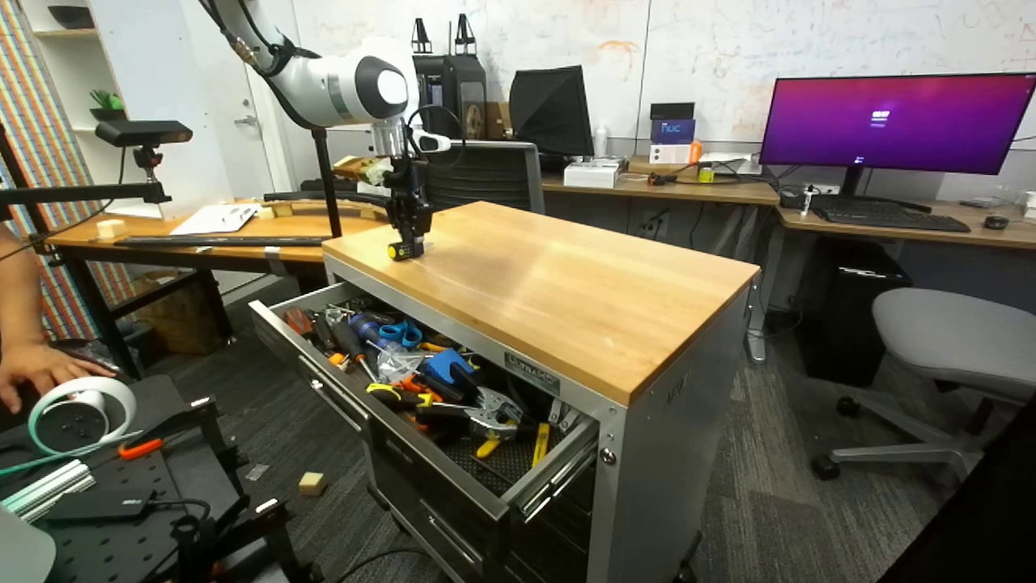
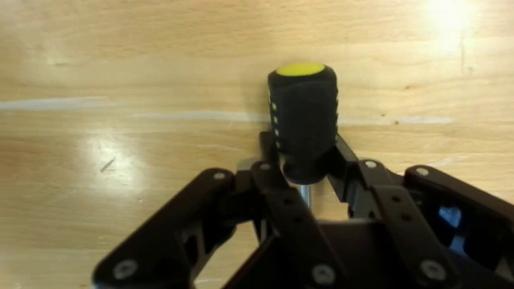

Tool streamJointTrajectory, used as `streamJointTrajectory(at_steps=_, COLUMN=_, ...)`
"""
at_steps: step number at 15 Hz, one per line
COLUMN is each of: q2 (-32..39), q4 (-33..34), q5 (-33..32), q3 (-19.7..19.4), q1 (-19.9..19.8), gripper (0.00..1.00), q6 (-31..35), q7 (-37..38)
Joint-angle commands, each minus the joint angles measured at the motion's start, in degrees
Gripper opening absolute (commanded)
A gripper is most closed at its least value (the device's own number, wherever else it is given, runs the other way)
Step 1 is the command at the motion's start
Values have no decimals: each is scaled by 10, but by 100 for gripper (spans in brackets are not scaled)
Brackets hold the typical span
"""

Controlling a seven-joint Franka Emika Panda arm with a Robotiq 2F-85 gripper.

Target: Put the screwdriver in the drawer and then close the drawer

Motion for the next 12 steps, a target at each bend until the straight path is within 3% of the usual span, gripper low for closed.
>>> streamJointTrajectory(at_steps=1, q2=-25, q4=-23, q5=-13, q3=-24, q1=5, gripper=15, q6=-47, q7=19)
streamJointTrajectory(at_steps=7, q2=-106, q4=-150, q5=-16, q3=-50, q1=-12, gripper=14, q6=-144, q7=89)
streamJointTrajectory(at_steps=12, q2=-196, q4=-301, q5=-30, q3=-50, q1=-43, gripper=14, q6=-107, q7=141)
